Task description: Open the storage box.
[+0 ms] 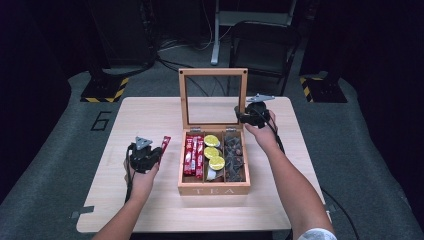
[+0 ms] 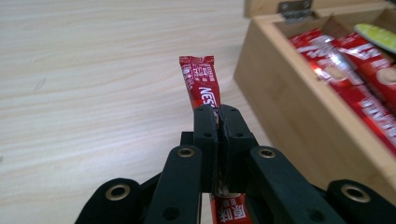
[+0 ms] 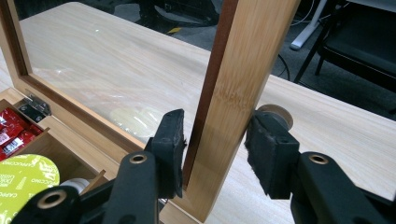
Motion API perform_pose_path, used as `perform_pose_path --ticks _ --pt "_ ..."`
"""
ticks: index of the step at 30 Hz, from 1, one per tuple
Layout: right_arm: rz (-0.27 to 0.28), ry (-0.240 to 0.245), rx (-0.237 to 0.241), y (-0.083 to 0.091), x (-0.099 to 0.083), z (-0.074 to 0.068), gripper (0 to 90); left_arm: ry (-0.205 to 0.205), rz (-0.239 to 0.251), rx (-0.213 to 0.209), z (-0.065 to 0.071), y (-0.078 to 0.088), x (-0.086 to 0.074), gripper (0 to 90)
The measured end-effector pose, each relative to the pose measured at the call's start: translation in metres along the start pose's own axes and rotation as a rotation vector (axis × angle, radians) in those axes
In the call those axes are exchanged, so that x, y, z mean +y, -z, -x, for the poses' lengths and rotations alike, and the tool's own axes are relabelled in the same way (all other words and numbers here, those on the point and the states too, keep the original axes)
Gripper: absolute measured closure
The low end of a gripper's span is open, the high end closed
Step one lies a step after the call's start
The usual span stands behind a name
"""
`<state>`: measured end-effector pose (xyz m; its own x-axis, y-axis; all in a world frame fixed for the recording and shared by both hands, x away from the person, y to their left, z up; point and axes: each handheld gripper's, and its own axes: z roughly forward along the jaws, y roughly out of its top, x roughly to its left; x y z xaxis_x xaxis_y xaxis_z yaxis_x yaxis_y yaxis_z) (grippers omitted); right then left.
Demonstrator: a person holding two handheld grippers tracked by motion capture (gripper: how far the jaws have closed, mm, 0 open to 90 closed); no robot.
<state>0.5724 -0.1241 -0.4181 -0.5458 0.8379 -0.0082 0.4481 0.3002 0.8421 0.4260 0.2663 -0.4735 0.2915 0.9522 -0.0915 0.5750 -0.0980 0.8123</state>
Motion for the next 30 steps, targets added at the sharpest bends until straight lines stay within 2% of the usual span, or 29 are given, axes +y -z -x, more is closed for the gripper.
perform_pose_path --ticks 5,6,8,10,11,15,22,26,30 --pt "0.000 -0.001 -0.001 0.001 0.000 -0.001 56.8 0.023 -0.011 0.012 -0.012 0.000 -0.010 86.3" --pt "0.000 0.000 -0.001 0.001 0.000 0.000 56.8 0.024 -0.019 0.024 -0.018 0.000 -0.014 86.3" --pt "0.001 0.000 -0.001 0.001 0.000 0.000 56.8 0.035 -0.016 0.031 -0.019 0.000 -0.017 86.3" --pt "0.002 0.003 -0.002 0.001 0.000 0.000 56.8 0.047 -0.015 0.048 -0.027 0.000 -0.023 86.3" --pt "0.001 0.004 -0.003 0.001 0.000 0.000 56.7 0.046 -0.035 0.049 -0.030 0.001 -0.024 86.3" --pt "0.003 0.005 -0.002 0.001 0.000 0.000 56.6 0.044 -0.052 0.062 -0.038 0.001 -0.031 86.3" --pt "0.006 0.003 -0.003 0.001 0.001 0.000 56.0 0.073 -0.071 0.078 -0.045 -0.003 -0.039 85.7" --pt "0.012 0.001 -0.001 0.003 0.001 0.001 55.8 0.076 -0.087 0.079 -0.047 -0.004 -0.041 84.2" --pt "0.015 -0.005 -0.003 0.003 0.001 0.002 55.4 0.075 -0.080 0.072 -0.048 -0.004 -0.042 76.2"
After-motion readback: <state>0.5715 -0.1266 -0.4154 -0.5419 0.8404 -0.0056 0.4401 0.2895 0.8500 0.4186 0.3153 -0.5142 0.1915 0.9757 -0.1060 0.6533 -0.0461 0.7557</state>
